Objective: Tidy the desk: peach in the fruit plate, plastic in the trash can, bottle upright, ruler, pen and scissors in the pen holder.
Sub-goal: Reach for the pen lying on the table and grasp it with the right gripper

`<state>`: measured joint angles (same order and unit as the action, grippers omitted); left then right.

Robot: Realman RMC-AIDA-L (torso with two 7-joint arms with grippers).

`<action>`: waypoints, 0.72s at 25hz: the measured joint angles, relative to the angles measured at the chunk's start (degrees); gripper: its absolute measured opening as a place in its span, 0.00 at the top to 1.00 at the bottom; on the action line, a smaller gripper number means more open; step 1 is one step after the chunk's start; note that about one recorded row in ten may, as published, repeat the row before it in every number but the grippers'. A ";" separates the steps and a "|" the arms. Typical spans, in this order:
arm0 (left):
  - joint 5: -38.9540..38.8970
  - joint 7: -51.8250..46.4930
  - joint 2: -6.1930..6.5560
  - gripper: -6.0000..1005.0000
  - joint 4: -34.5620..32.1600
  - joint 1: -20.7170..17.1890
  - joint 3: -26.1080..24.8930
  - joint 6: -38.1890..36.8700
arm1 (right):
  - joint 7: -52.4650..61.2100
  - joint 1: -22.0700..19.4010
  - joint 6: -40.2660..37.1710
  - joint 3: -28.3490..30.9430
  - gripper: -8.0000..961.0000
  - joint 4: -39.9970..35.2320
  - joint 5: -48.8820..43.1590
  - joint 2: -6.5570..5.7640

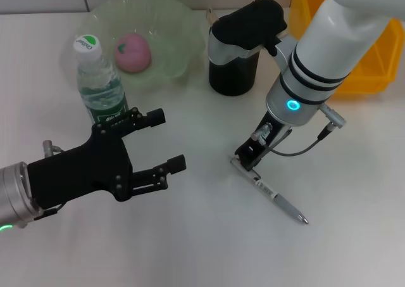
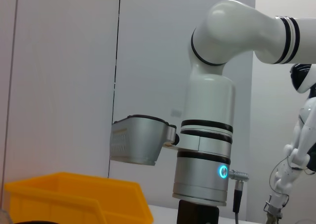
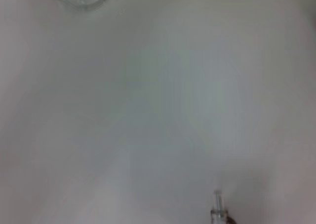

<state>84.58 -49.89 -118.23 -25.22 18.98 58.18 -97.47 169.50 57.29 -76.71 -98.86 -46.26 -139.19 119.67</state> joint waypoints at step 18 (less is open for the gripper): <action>0.05 0.06 0.01 0.17 0.00 0.79 0.00 0.98 | -0.05 -1.57 -1.14 2.00 0.62 -2.34 -0.99 0.08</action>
<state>84.63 -49.83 -118.21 -25.23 19.78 58.18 -96.49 169.45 55.72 -77.85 -96.85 -48.60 -140.18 119.75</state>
